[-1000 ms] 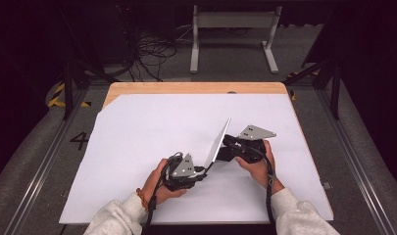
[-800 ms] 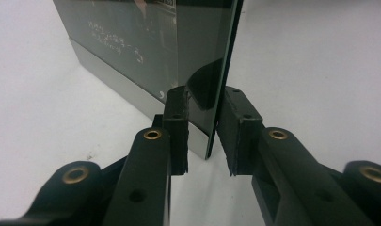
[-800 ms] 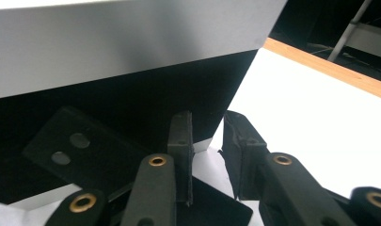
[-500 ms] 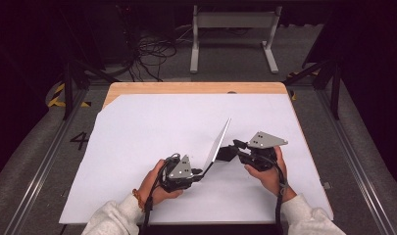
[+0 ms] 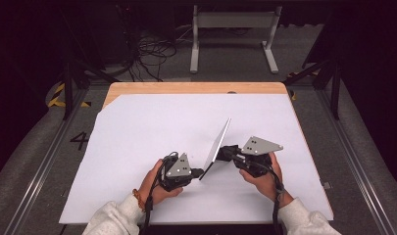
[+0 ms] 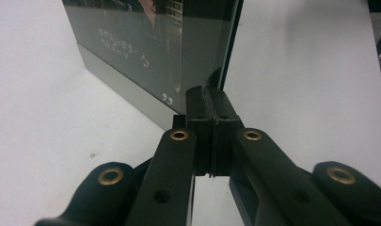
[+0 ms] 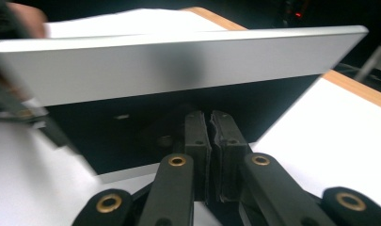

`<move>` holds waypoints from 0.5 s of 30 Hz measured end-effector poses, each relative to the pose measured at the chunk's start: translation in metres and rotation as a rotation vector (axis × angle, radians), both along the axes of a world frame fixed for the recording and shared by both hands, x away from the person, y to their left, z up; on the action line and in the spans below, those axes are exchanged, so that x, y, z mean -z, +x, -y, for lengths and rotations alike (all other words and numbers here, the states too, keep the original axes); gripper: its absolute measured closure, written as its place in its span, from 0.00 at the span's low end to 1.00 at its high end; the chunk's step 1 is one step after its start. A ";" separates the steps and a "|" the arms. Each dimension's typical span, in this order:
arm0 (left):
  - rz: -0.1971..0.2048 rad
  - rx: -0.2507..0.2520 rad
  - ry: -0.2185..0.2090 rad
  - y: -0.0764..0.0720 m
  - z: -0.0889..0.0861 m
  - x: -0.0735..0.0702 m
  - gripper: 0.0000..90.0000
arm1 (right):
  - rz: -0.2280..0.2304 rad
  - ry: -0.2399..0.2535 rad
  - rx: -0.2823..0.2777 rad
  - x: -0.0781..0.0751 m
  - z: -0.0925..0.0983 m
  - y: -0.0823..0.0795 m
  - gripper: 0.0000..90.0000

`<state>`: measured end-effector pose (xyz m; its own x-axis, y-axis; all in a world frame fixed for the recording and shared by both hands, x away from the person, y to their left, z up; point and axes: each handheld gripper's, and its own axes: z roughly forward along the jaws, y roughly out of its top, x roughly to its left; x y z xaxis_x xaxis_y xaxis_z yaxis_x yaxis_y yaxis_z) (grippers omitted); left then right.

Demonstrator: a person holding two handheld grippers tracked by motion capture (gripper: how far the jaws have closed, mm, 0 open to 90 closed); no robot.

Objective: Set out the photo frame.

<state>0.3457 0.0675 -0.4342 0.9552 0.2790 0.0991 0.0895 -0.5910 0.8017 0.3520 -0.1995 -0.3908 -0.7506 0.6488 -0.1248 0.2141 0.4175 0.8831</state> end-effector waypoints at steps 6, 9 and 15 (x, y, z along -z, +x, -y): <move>-0.015 0.007 -0.009 0.001 0.001 0.001 0.99 | -0.040 0.025 0.075 0.006 0.006 0.030 1.00; -0.017 0.012 -0.011 0.000 0.002 0.001 0.99 | -0.046 0.032 0.070 0.008 0.004 0.037 1.00; -0.012 0.024 -0.006 -0.003 0.005 0.001 1.00 | -0.060 0.049 0.049 0.008 -0.001 0.040 1.00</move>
<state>0.3428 0.0628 -0.4347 0.9627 0.2564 0.0862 0.0847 -0.5881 0.8044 0.3921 -0.1988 -0.3991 -0.7233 0.6889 -0.0482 0.2858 0.3622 0.8872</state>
